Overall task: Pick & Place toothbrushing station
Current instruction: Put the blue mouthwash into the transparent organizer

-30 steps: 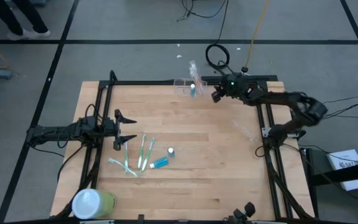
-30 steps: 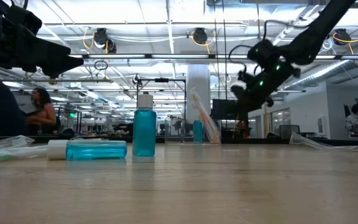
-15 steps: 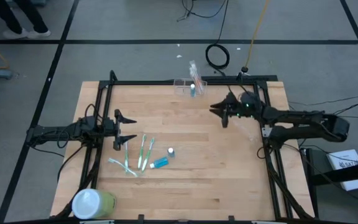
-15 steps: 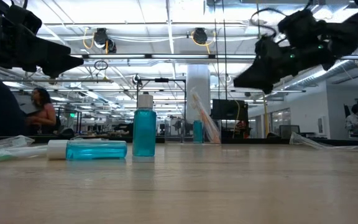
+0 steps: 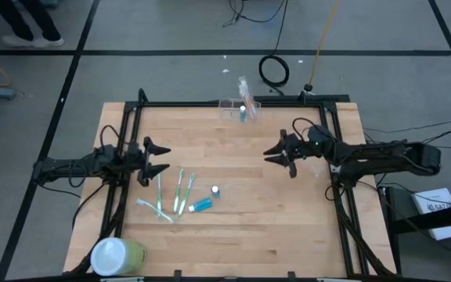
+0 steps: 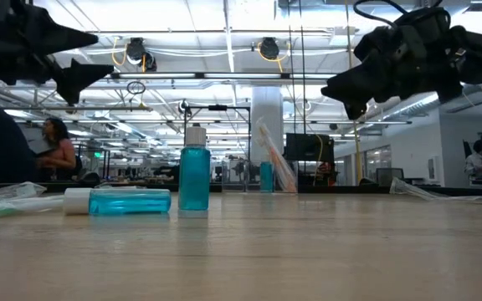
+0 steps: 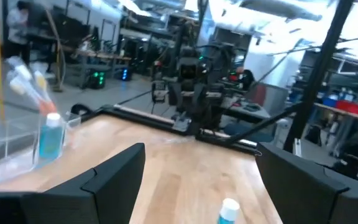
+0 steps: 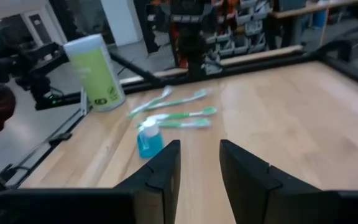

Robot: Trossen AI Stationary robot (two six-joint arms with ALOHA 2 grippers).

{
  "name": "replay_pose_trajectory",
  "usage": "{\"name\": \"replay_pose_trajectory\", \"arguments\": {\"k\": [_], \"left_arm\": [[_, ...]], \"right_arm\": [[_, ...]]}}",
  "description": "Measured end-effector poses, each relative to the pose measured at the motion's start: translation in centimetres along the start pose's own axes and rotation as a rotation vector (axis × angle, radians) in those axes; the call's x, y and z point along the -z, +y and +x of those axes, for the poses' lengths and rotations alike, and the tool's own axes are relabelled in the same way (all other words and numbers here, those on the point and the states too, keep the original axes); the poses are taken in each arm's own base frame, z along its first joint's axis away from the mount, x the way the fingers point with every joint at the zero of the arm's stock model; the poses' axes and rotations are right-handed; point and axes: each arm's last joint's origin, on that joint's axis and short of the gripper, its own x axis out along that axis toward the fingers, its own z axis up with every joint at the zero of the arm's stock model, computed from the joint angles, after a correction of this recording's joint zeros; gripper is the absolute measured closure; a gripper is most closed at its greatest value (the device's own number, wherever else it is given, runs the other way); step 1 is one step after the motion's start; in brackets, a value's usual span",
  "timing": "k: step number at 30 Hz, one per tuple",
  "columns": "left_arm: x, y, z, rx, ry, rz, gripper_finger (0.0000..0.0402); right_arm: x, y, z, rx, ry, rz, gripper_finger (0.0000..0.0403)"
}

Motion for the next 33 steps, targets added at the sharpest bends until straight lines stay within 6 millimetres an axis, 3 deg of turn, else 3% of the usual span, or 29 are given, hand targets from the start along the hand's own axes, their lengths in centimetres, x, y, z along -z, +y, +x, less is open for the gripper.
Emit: {"name": "replay_pose_trajectory", "arguments": {"k": [4, 11, 15, 18, 21, 24, 28, 33], "left_arm": [[-0.3, -0.4, 0.4, 0.038, -0.022, -0.101, 0.0092], [1.0, -1.8, 3.1, 0.013, 0.144, 0.018, 0.0092], [1.3, -3.6, 6.6, 0.041, 0.329, 0.084, 0.0092], [1.9, -5.5, 9.7, 0.164, 0.466, 0.186, 0.0092], [1.6, -7.6, 12.6, 0.318, 0.5, 0.266, 0.0092], [1.6, -8.7, 14.8, 0.329, 0.585, 0.349, 0.0092], [2.2, -8.6, 16.5, 0.217, 0.748, 0.489, 0.0092], [3.2, -7.7, 18.0, 0.213, 0.816, 0.501, 0.0092]], "right_arm": [[-0.7, 0.0, -0.5, 0.012, -0.041, -0.021, 0.0299], [-1.8, 0.1, -1.4, 0.031, -0.106, -0.056, 0.0299], [-2.0, 0.1, -1.6, 0.034, -0.118, -0.053, 0.0299], [-1.9, 0.1, -1.6, 0.036, -0.115, -0.05, 0.0299], [-1.9, 0.1, -1.6, 0.036, -0.117, -0.051, 0.0299], [-1.9, 0.1, -1.6, 0.035, -0.116, -0.038, 0.0299], [-1.9, 0.1, -1.6, 0.034, -0.116, -0.031, 0.0299], [-1.9, 0.1, -1.6, 0.034, -0.116, -0.025, 0.0299]]}}
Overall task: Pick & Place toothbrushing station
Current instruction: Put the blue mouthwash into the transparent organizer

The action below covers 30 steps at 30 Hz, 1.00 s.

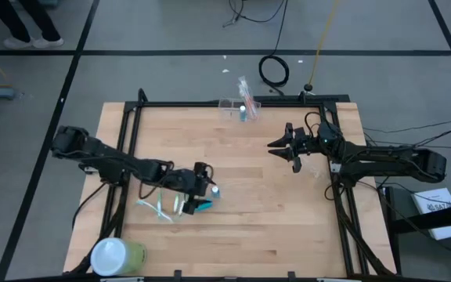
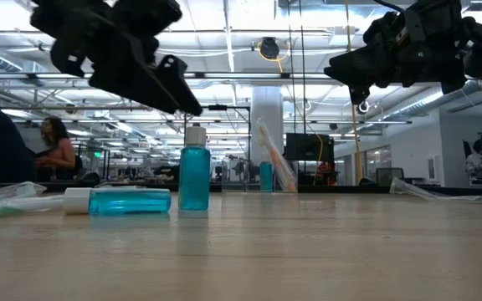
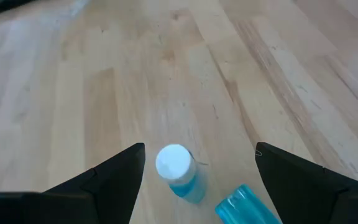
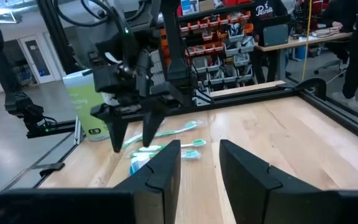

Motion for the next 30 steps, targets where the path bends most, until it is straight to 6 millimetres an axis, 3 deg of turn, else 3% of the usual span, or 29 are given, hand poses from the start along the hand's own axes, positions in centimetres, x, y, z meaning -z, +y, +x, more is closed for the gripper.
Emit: {"name": "replay_pose_trajectory", "arguments": {"k": [15, 21, 30], "left_arm": [[0.9, 1.8, 1.6, 0.046, 0.036, -0.054, 0.0092], [0.8, 2.3, 1.8, 0.03, 0.01, -0.172, 0.0092], [1.1, 2.2, 1.8, 0.036, 0.044, -0.116, 0.0097]], "right_arm": [[0.0, 0.0, 0.0, -0.001, -0.001, 0.008, 0.0299], [0.0, 0.0, 0.0, -0.001, -0.001, 0.008, 0.0299], [0.0, 0.0, 0.0, -0.001, -0.001, 0.008, 0.0299]]}}
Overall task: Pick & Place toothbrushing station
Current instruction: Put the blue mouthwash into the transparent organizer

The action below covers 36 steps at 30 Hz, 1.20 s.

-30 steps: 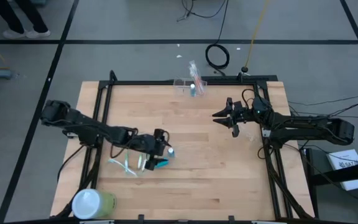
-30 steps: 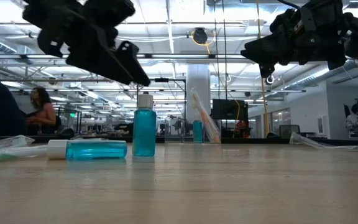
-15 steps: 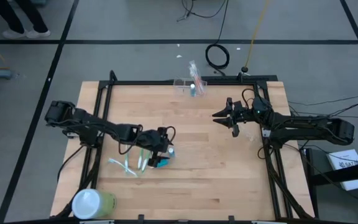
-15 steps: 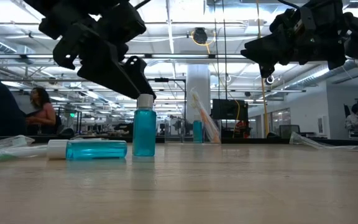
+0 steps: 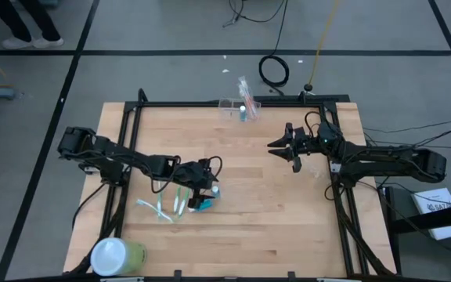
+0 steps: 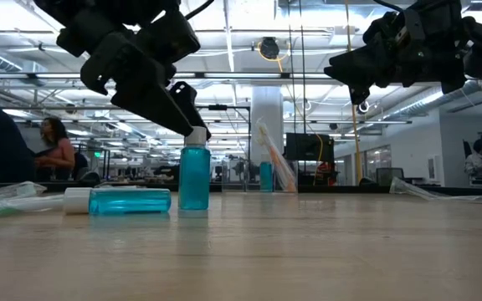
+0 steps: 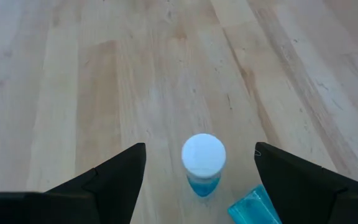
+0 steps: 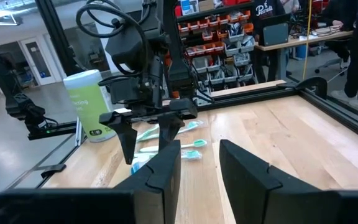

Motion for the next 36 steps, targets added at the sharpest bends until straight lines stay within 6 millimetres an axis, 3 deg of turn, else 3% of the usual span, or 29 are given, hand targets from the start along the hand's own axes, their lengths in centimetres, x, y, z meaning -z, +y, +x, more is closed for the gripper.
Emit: {"name": "replay_pose_trajectory", "arguments": {"k": [11, 17, 23, 36], "left_arm": [[-0.1, -0.1, 0.0, 0.026, -0.011, 0.012, 0.021], [0.4, 0.0, 0.9, 0.02, 0.015, 0.014, 0.0251], [0.9, 0.0, 2.1, 0.027, 0.023, 0.014, 0.0271], [0.4, 0.0, 1.3, 0.024, -0.001, 0.036, 0.0275]], "right_arm": [[0.0, 0.0, 0.0, 0.0, 0.0, 0.0, 0.0299], [0.0, 0.0, 0.0, 0.0, 0.001, 0.0, 0.0299], [0.1, 0.0, 0.0, 0.001, 0.008, 0.004, 0.0299], [0.1, 0.0, 0.0, 0.001, 0.006, 0.003, 0.0299]]}}
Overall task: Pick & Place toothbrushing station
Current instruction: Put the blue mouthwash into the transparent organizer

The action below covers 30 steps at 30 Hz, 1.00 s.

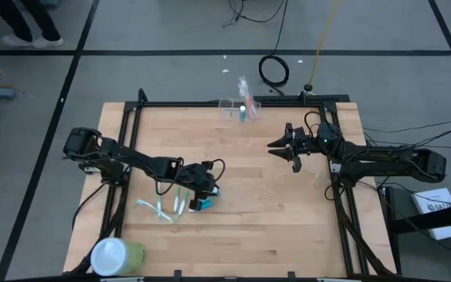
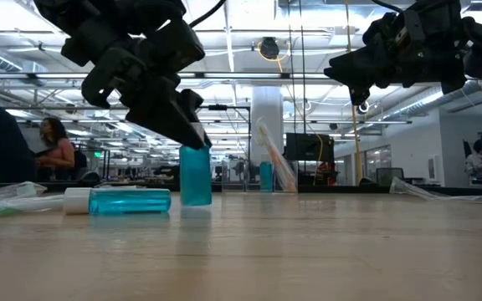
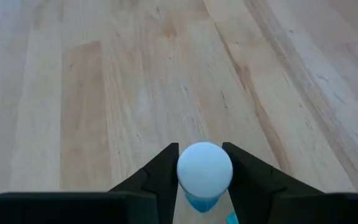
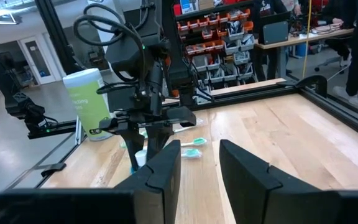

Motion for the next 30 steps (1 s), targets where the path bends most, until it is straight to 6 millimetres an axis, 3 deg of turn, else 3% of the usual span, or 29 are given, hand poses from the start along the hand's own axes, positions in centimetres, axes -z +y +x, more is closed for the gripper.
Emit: {"name": "replay_pose_trajectory", "arguments": {"k": [19, 23, 30], "left_arm": [[-0.2, 0.7, -0.3, -0.098, -0.01, -0.009, 0.0286], [-0.6, 1.7, -1.0, -0.153, -0.035, -0.052, 0.0298], [-2.8, 4.9, -3.2, -0.334, -0.122, -0.194, 0.0279]], "right_arm": [[0.0, 0.0, 0.0, 0.0, 0.0, 0.0, 0.0299], [0.0, 0.0, 0.0, 0.0, 0.0, 0.001, 0.0299], [-0.1, 0.0, 0.0, -0.001, -0.005, -0.002, 0.0299]]}}
